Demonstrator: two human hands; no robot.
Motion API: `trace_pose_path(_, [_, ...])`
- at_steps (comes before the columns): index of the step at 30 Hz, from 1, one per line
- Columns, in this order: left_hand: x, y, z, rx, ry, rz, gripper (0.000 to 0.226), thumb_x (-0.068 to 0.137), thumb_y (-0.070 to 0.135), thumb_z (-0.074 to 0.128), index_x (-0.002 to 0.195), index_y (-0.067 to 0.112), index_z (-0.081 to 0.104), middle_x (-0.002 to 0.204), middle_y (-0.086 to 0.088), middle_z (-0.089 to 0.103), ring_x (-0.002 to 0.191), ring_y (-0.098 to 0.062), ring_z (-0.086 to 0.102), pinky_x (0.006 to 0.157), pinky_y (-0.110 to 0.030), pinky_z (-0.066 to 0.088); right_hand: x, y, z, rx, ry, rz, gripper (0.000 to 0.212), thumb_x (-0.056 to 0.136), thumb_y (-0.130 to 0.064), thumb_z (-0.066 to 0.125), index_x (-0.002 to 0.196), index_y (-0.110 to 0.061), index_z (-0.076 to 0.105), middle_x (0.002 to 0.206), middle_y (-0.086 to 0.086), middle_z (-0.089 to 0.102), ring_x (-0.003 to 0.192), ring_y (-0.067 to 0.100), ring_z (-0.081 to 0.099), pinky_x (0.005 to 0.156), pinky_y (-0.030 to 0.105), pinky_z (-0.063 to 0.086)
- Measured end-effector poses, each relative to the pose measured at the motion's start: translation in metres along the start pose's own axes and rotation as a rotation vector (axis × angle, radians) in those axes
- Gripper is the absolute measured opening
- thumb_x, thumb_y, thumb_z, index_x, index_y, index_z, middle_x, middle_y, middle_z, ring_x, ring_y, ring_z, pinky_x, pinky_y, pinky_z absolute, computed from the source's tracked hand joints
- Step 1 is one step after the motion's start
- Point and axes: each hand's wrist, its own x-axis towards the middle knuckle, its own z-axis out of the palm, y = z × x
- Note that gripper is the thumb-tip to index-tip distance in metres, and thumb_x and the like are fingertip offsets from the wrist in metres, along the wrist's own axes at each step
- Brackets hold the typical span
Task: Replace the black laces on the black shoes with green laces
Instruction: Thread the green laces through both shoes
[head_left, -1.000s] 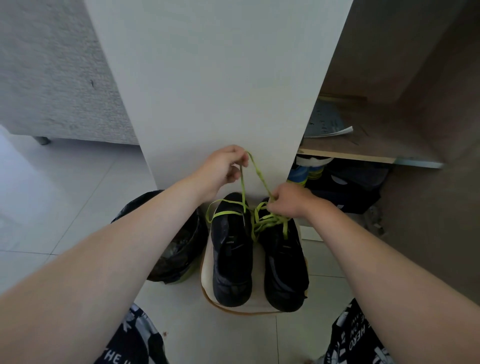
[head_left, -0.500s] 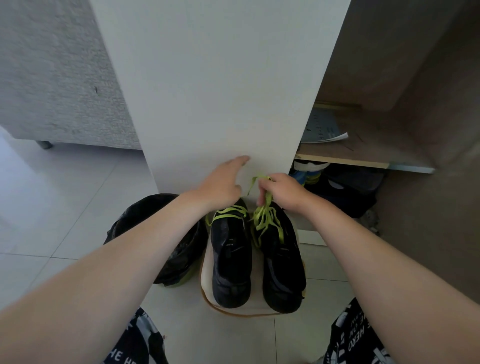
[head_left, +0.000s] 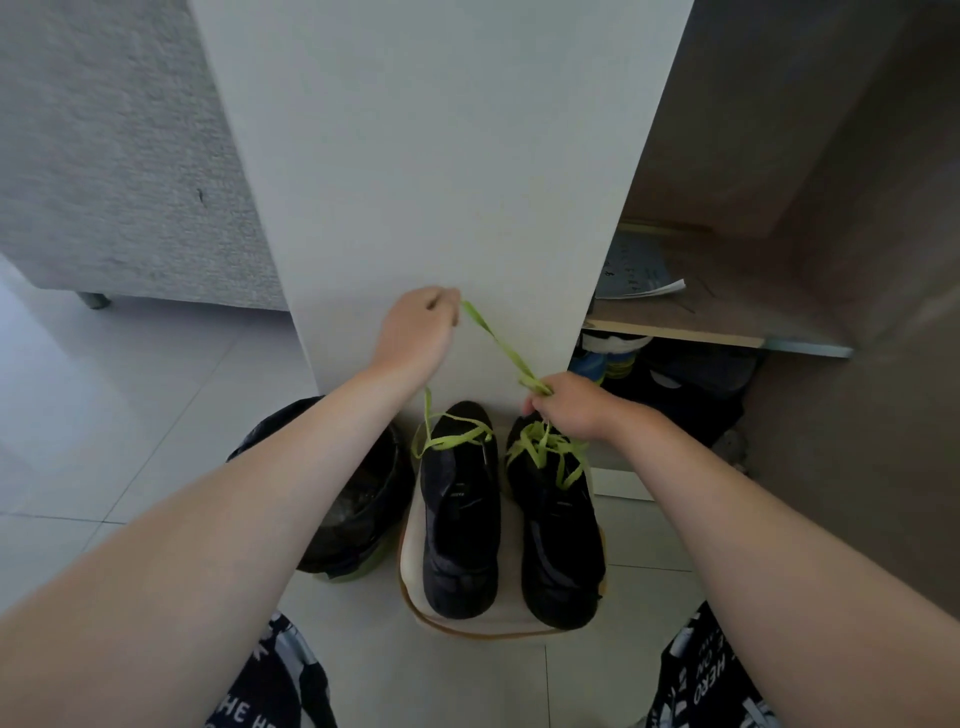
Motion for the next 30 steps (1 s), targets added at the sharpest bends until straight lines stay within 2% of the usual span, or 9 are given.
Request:
trace_pose_path(5, [-0.003,-0.003,-0.01,-0.196,0.101,-0.049,0.038,0.1,0.027,0.042,0.072,0.017,0.066,0.057,0.008,0.047,0.054,-0.013,0.049,0.065,-0.039,0.053,-0.007,0.002,0.003,-0.06,-0.062,0.058,0.03,0.101,-0.008,0.039,0.093,-0.023,0.065,0.088,-0.005,0.056,0.082,0.015,0.055,0.062,0.024,0.042])
trace_pose_path(9, [-0.003,0.006,-0.013,-0.269,-0.017,-0.065,0.032,0.095,0.016,0.04,0.081,0.025,0.068,0.056,0.008,0.04,0.047,-0.013,0.034,0.049,-0.024,0.031,-0.01,-0.002,0.005,-0.19,-0.087,0.041,0.023,0.091,-0.007,0.048,0.093,-0.026,0.06,0.111,0.003,0.057,0.1,0.024,0.055,0.071,0.028,0.043])
trace_pose_path(12, [-0.012,0.015,-0.015,-0.266,-0.322,-0.086,0.028,0.1,0.013,0.04,0.09,0.02,0.064,0.055,0.005,0.027,0.044,-0.01,0.018,0.042,-0.017,0.015,-0.013,-0.012,0.006,0.059,-0.057,-0.026,0.05,0.088,-0.004,0.053,0.133,-0.024,0.06,0.129,-0.003,0.053,0.126,0.019,0.049,0.096,0.03,0.043])
trace_pose_path(15, [-0.02,0.024,-0.018,-0.369,-0.453,-0.097,0.027,0.102,0.014,0.04,0.087,0.015,0.063,0.057,0.003,0.024,0.045,-0.009,0.016,0.043,-0.017,0.011,-0.018,-0.027,0.002,0.363,0.014,-0.1,0.019,0.092,-0.008,0.06,0.107,-0.013,0.071,0.11,-0.001,0.07,0.113,0.019,0.061,0.088,0.025,0.044])
trace_pose_path(17, [-0.019,0.025,-0.02,-0.469,-0.391,-0.107,0.028,0.1,0.013,0.039,0.083,0.015,0.06,0.055,0.004,0.028,0.044,-0.01,0.018,0.046,-0.021,0.01,-0.023,-0.033,0.0,0.561,-0.022,-0.137,0.013,0.099,-0.015,0.055,0.093,-0.007,0.063,0.103,0.01,0.075,0.105,0.03,0.068,0.091,0.034,0.048])
trace_pose_path(20, [-0.014,0.024,-0.024,-0.583,-0.205,-0.134,0.028,0.099,0.012,0.038,0.077,0.015,0.055,0.05,0.006,0.034,0.041,-0.009,0.021,0.046,-0.021,0.011,-0.027,-0.037,-0.003,0.823,-0.073,-0.103,0.017,0.104,-0.015,0.044,0.089,-0.008,0.048,0.069,0.014,0.066,0.059,0.033,0.064,0.066,0.039,0.057])
trace_pose_path(22, [-0.011,0.022,-0.027,-0.607,-0.078,-0.149,0.028,0.097,0.01,0.037,0.074,0.016,0.052,0.047,0.007,0.033,0.039,-0.008,0.021,0.044,-0.018,0.012,-0.028,-0.036,-0.005,0.685,-0.002,-0.029,0.017,0.104,-0.022,0.048,0.091,-0.012,0.049,0.059,0.005,0.051,0.041,0.019,0.04,0.046,0.027,0.042])
trace_pose_path(24, [-0.01,0.017,-0.028,-0.552,-0.082,-0.152,0.027,0.096,0.009,0.039,0.073,0.015,0.053,0.048,0.006,0.032,0.04,-0.009,0.02,0.043,-0.017,0.013,-0.027,-0.032,-0.006,0.506,0.029,0.045,0.015,0.101,-0.026,0.052,0.094,-0.013,0.056,0.062,0.002,0.044,0.042,0.013,0.026,0.042,0.021,0.023])
trace_pose_path(30, [-0.021,-0.005,-0.019,0.035,-0.689,-0.187,0.024,0.094,0.011,0.044,0.087,0.012,0.067,0.054,0.004,0.032,0.042,-0.011,0.023,0.041,-0.019,0.016,-0.026,-0.024,-0.005,-0.014,0.031,0.19,0.024,0.092,-0.017,0.057,0.094,0.0,0.073,0.075,0.011,0.067,0.051,0.02,0.046,0.048,0.025,0.036])
